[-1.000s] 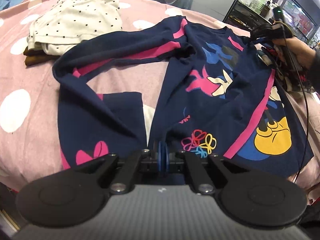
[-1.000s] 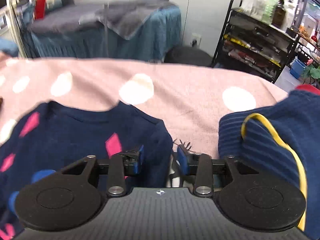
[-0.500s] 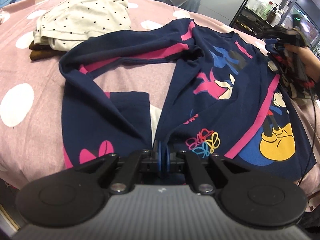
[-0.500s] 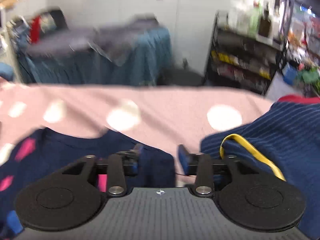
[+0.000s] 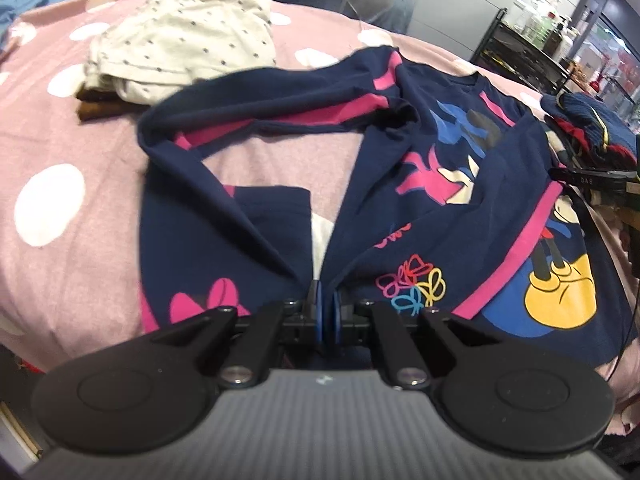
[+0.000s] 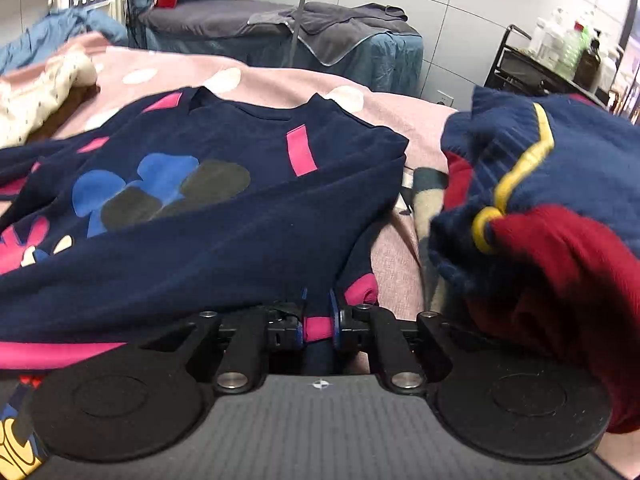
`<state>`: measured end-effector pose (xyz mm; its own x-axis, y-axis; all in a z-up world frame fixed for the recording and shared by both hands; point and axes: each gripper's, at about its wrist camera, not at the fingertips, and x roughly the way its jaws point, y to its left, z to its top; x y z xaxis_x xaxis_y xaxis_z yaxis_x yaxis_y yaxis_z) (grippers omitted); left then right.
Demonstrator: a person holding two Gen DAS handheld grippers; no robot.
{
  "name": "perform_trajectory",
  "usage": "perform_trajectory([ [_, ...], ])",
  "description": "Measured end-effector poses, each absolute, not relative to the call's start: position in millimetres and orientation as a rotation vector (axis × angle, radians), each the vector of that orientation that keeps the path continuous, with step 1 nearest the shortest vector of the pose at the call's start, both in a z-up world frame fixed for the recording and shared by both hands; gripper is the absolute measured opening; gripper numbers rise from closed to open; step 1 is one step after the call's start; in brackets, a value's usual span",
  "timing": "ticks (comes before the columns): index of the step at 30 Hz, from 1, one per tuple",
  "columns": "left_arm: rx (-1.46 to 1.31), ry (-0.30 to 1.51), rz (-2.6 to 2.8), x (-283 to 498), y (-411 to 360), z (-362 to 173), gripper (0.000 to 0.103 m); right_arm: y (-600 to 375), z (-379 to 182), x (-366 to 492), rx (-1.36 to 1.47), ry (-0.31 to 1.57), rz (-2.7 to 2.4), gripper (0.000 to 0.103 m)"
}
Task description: Fold small clothes
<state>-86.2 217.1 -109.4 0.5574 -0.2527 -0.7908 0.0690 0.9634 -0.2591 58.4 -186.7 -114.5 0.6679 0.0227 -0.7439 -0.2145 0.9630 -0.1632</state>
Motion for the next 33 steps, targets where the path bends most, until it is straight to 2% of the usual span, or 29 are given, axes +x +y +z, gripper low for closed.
perform_trajectory([
  [1,-0.208,0.946,-0.178,-89.3,217.8,-105.0,0.007,-184.1,-108.7,56.1,-0.240,0.820,0.136,0.019],
  [2,-0.212,0.928,-0.171,-92.4,218.2,-99.8,0.010,-176.8,-100.2,48.8,-0.228,0.784,0.161,0.029],
  [3,-0.214,0.910,-0.175,-95.2,217.6,-94.6,0.015,-170.1,-92.8,40.6,-0.222,0.744,0.201,0.037],
  [5,-0.201,0.899,-0.213,-96.2,212.8,-87.1,0.027,-149.4,-80.7,20.0,-0.231,0.691,0.308,0.044],
  [8,-0.136,0.904,-0.239,-87.9,199.8,-84.8,0.042,-121.4,-76.8,-2.9,-0.224,0.676,0.482,0.046],
  [9,-0.125,0.912,-0.245,-83.7,196.5,-87.3,0.044,-112.2,-78.8,-8.5,-0.238,0.673,0.527,0.046],
  [11,-0.120,0.926,-0.258,-75.7,192.1,-94.4,0.043,-94.9,-88.8,-17.6,-0.289,0.677,0.558,0.047],
  [13,-0.097,0.946,-0.223,-72.8,190.2,-100.7,0.030,-84.5,-101.7,-19.2,-0.332,0.709,0.557,0.047],
  [14,-0.082,0.952,-0.209,-74.1,189.8,-102.8,0.020,-84.2,-107.1,-19.5,-0.342,0.726,0.550,0.047],
  [15,-0.087,0.958,-0.198,-76.2,192.2,-104.6,0.016,-84.8,-114.4,-19.2,-0.361,0.744,0.536,0.047],
  [16,-0.103,0.961,-0.193,-79.5,197.8,-106.3,0.016,-87.4,-122.0,-18.1,-0.378,0.765,0.509,0.048],
  [18,-0.139,0.958,-0.163,-87.0,210.6,-109.3,0.015,-97.8,-128.6,-19.2,-0.330,0.757,0.487,0.060],
  [21,-0.224,0.928,-0.123,-97.7,234.0,-108.1,0.017,-107.8,-126.3,-14.2,-0.262,0.773,0.472,0.066],
  [22,-0.257,0.916,-0.110,-101.1,241.6,-105.8,0.020,-107.8,-124.5,-14.4,-0.253,0.773,0.465,0.067],
  [23,-0.293,0.897,-0.096,-104.5,249.0,-101.8,0.034,-108.1,-121.4,-15.5,-0.233,0.764,0.451,0.070],
  [24,-0.333,0.868,-0.083,-108.2,255.5,-97.0,0.053,-110.0,-118.3,-20.4,-0.208,0.749,0.445,0.074],
  [25,-0.365,0.840,-0.067,-111.0,260.6,-92.2,0.059,-111.0,-114.7,-25.5,-0.183,0.733,0.446,0.077],
  [27,-0.351,0.827,-0.044,-109.7,262.6,-85.1,0.060,-111.4,-109.0,-34.0,-0.148,0.715,0.454,0.088],
  [33,-0.214,0.861,-0.046,-73.7,238.9,-95.2,0.059,-110.6,-106.4,-57.9,-0.131,0.723,0.471,0.090],
])
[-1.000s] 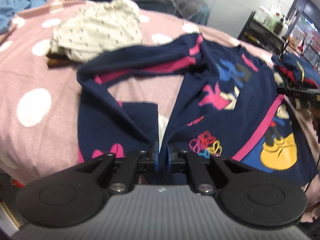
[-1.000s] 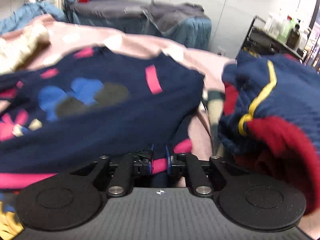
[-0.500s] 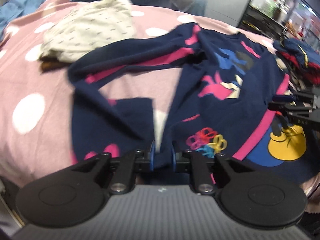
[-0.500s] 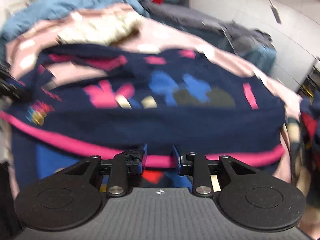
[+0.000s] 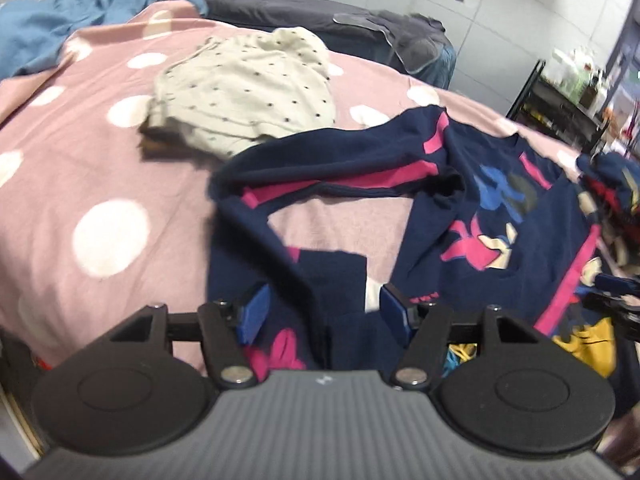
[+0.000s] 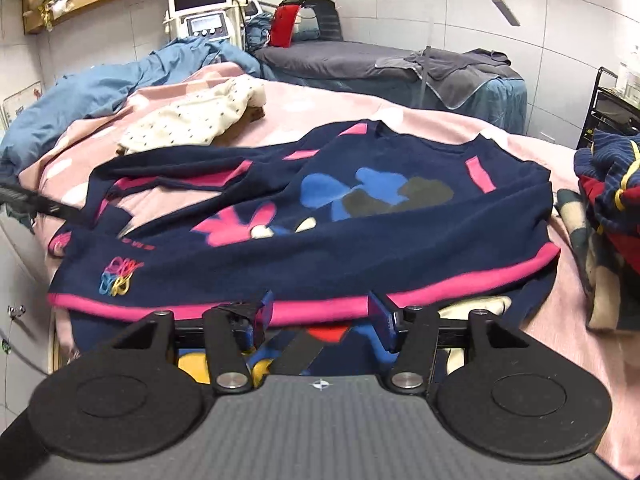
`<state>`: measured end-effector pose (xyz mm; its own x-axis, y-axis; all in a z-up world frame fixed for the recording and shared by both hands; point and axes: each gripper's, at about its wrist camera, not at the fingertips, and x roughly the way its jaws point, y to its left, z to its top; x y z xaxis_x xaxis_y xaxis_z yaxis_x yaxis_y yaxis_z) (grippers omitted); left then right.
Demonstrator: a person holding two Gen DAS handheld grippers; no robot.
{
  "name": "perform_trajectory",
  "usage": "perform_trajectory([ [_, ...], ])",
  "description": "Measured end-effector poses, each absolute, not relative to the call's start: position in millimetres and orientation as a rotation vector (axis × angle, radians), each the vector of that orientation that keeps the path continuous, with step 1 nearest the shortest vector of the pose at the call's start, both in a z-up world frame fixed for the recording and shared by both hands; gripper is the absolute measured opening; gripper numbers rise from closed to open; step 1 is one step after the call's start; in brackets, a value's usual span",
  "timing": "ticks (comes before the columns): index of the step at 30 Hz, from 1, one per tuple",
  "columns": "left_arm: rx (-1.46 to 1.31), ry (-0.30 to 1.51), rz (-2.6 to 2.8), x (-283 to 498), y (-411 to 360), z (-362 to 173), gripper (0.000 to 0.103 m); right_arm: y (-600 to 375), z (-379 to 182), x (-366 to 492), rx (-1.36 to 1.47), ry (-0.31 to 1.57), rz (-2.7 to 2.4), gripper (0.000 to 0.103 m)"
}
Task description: Fold small clothes
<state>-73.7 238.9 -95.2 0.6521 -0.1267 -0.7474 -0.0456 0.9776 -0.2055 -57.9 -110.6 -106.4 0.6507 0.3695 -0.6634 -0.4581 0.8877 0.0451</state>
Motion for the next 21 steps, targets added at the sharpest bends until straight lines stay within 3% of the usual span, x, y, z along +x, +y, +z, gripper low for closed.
perform_trajectory([
  [1,-0.164,0.871,-0.027,-66.8,233.1,-100.5,0.057,-111.7,-106.8,-59.3,-0.119,0.739,0.463,0.090],
  [3,-0.063,0.902,-0.003,-57.9,223.6,-111.8,0.033,-117.8,-106.5,-62.0,-0.070,0.768,0.457,0.090],
  [5,-0.065,0.896,-0.018,-57.2,226.4,-116.1,0.027,-124.4,-104.6,-66.4,-0.029,0.776,0.461,0.090],
  [6,-0.079,0.890,-0.022,-58.7,231.9,-114.6,0.017,-127.4,-103.4,-69.2,-0.023,0.774,0.452,0.090],
  [8,-0.100,0.882,-0.017,-58.4,248.5,-105.3,0.009,-133.4,-102.3,-73.9,-0.021,0.768,0.437,0.090],
  [16,-0.133,0.657,0.068,-40.2,332.1,16.0,0.005,-148.3,-103.1,-74.2,0.077,0.773,0.420,0.090],
  [17,-0.117,0.656,0.061,-38.7,331.3,25.8,0.007,-147.7,-102.8,-73.9,0.084,0.776,0.425,0.091],
  [19,-0.113,0.694,0.025,-36.7,324.0,29.5,0.039,-145.0,-101.2,-74.5,0.117,0.773,0.444,0.096],
  [20,-0.108,0.707,0.016,-38.5,316.9,25.3,0.068,-142.2,-99.8,-73.9,0.133,0.767,0.472,0.098],
  [21,-0.089,0.721,0.010,-41.7,308.9,18.4,0.077,-136.0,-97.9,-72.7,0.140,0.757,0.517,0.098],
])
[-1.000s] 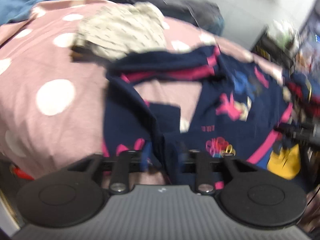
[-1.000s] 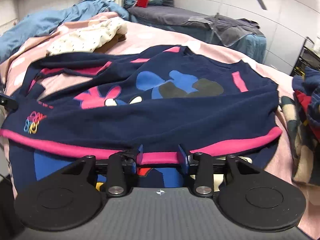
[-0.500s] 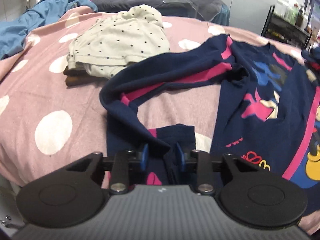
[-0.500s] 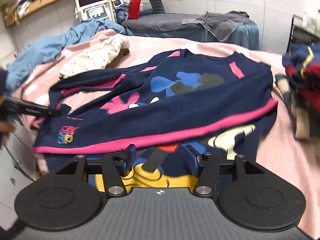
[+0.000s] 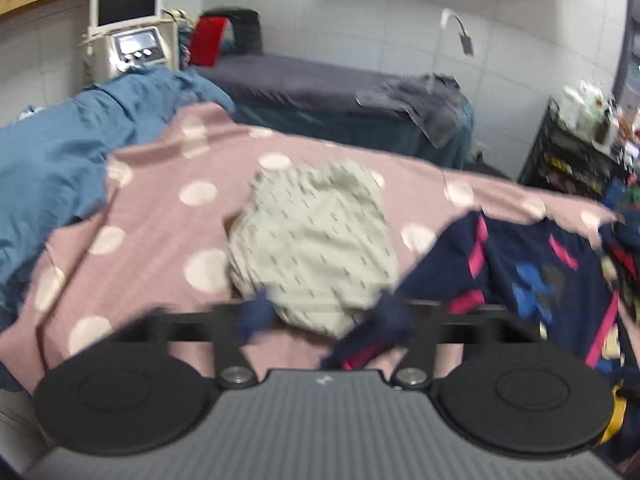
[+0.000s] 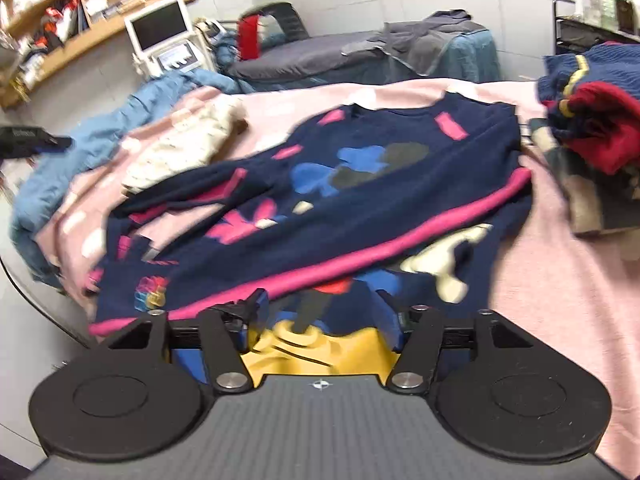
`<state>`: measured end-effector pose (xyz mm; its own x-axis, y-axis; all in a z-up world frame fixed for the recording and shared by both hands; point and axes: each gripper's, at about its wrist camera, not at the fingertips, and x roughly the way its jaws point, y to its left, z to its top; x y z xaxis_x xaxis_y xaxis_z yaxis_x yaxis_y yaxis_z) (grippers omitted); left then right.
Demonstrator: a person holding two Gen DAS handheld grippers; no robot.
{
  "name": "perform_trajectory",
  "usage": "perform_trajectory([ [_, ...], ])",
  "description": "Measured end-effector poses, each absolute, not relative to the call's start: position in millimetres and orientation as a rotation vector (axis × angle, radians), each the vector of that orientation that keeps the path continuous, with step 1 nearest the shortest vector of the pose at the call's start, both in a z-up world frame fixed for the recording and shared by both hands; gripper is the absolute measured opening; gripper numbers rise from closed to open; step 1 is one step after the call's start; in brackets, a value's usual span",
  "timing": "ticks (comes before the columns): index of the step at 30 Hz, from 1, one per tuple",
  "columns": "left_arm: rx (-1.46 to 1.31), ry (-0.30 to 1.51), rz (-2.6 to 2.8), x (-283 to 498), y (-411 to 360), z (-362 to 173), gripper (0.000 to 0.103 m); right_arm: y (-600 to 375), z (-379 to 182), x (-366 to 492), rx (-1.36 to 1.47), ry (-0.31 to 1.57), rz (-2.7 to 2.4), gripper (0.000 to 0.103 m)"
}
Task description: Fold small clothes
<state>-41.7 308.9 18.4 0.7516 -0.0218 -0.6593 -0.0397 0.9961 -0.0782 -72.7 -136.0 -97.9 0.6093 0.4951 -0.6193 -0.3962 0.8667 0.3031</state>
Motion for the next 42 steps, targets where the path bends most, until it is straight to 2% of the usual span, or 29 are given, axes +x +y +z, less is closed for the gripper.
perform_trajectory([
  [5,-0.180,0.775,0.025,-69.0,289.1,-40.4,0.077,-56.7,-82.1,-60.7,-0.011,0.661,0.881,0.098],
  [7,-0.261,0.802,0.037,-78.9,290.9,-63.6,0.077,-13.9,-81.4,-53.5,-0.093,0.620,1.015,0.092],
  [9,-0.287,0.830,0.052,-85.2,293.7,-80.1,0.077,26.3,-86.8,-39.1,-0.158,0.625,1.074,0.079],
  [10,-0.281,0.833,0.058,-88.8,294.0,-84.3,0.077,45.4,-90.1,-32.3,-0.194,0.631,1.093,0.076],
  [13,-0.292,0.833,0.080,-98.2,304.8,-88.8,0.083,91.2,-102.1,-21.5,-0.295,0.665,1.185,0.072],
  [14,-0.310,0.831,0.093,-101.5,311.8,-89.7,0.083,104.9,-108.9,-19.2,-0.312,0.680,1.191,0.067],
  [16,-0.343,0.827,0.118,-107.9,325.9,-89.8,0.083,125.9,-120.6,-12.0,-0.310,0.731,1.189,0.066],
  [17,-0.356,0.825,0.129,-111.1,332.1,-89.7,0.083,136.8,-126.4,-7.9,-0.299,0.766,1.195,0.059],
  [18,-0.367,0.823,0.141,-114.1,337.3,-89.9,0.083,147.9,-132.0,-4.1,-0.292,0.809,1.204,0.045],
  [19,-0.375,0.820,0.149,-117.1,342.0,-90.0,0.083,157.8,-136.4,-1.9,-0.294,0.845,1.209,0.028],
  [20,-0.381,0.815,0.156,-119.1,345.2,-89.3,0.084,163.4,-136.6,-2.9,-0.293,0.849,1.197,0.003],
  [23,-0.389,0.803,0.176,-125.7,351.2,-87.9,0.084,169.4,-113.9,8.1,-0.165,0.810,1.167,0.001],
  [27,-0.407,0.795,0.180,-128.1,349.8,-86.0,0.089,154.1,-43.7,47.7,0.110,0.687,1.142,0.001],
  [31,-0.370,0.788,0.122,-122.3,332.1,-76.7,0.089,67.9,28.9,89.1,0.472,0.591,1.095,0.001],
  [33,-0.358,0.783,0.080,-116.3,320.4,-71.9,0.089,10.9,45.8,98.6,0.598,0.570,1.059,0.001],
  [37,-0.330,0.784,0.002,-98.0,293.3,-66.4,0.092,-86.0,37.5,84.1,0.602,0.641,0.968,0.002],
  [42,-0.319,0.793,-0.095,-71.8,258.1,-64.5,0.094,-167.7,-28.0,26.0,0.549,0.860,0.810,0.002],
])
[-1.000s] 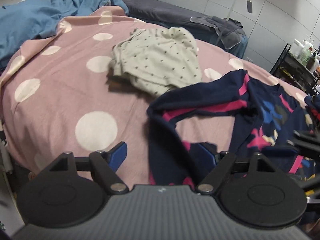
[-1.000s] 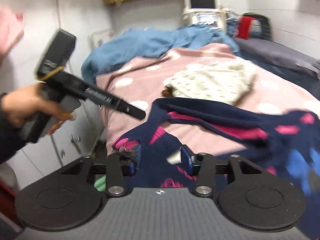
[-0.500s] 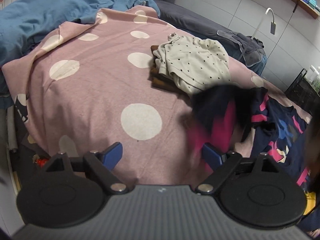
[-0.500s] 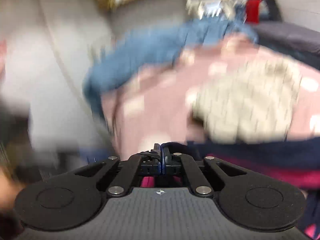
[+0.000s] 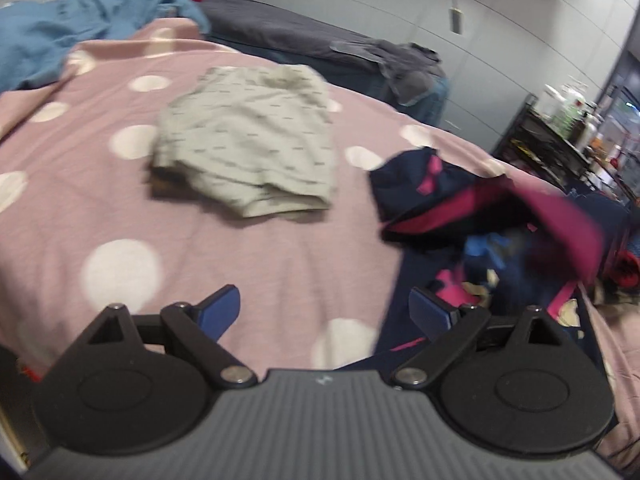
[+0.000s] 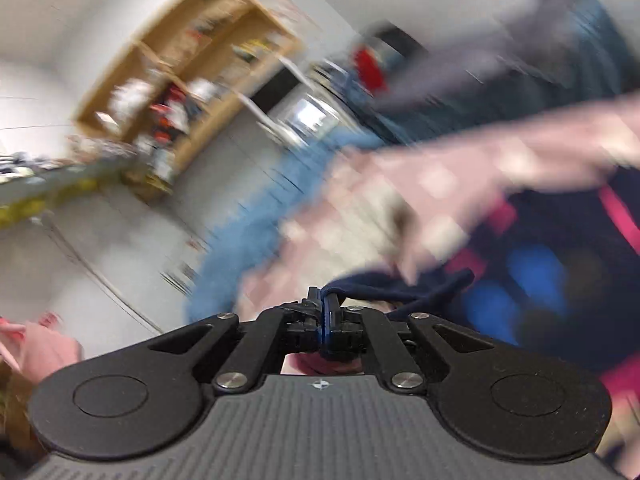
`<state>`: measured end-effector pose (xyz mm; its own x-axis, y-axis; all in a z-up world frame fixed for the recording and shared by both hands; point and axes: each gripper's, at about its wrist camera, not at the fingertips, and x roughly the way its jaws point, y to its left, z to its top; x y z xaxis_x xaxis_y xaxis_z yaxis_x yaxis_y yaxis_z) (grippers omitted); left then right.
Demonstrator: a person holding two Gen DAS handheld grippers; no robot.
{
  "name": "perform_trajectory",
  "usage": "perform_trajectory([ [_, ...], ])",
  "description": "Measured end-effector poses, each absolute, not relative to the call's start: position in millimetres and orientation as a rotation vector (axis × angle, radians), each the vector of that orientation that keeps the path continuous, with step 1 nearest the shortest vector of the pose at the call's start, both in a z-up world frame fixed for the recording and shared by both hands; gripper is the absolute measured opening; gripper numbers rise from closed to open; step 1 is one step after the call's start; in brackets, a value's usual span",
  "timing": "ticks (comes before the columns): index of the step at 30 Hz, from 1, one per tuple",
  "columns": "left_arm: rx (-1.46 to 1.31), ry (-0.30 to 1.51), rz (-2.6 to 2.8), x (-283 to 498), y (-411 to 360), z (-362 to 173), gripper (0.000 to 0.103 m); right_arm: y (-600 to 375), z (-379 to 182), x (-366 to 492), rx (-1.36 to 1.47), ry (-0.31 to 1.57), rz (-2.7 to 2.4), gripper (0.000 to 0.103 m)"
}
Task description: Fold small clothes
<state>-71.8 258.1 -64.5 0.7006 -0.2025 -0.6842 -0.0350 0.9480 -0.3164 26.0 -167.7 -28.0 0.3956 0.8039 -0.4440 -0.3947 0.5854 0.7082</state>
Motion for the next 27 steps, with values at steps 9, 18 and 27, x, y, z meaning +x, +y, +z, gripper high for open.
perform_trajectory([
  [9,-0.252,0.828,-0.253,-31.0,192.8,-70.7,0.095,-244.7,-82.4,-44.6,0.778,0.937,0.689,0.002],
  [18,-0.060,0.842,-0.333,-12.9,127.0,-73.3,0.095,-273.7,-68.3,-65.5,1.109,0.862,0.828,0.002],
  [27,0.342,0.763,-0.309,16.3,50.7,-101.6,0.095,-271.0,-73.1,-71.6,1.310,0.797,0.842,0.003],
])
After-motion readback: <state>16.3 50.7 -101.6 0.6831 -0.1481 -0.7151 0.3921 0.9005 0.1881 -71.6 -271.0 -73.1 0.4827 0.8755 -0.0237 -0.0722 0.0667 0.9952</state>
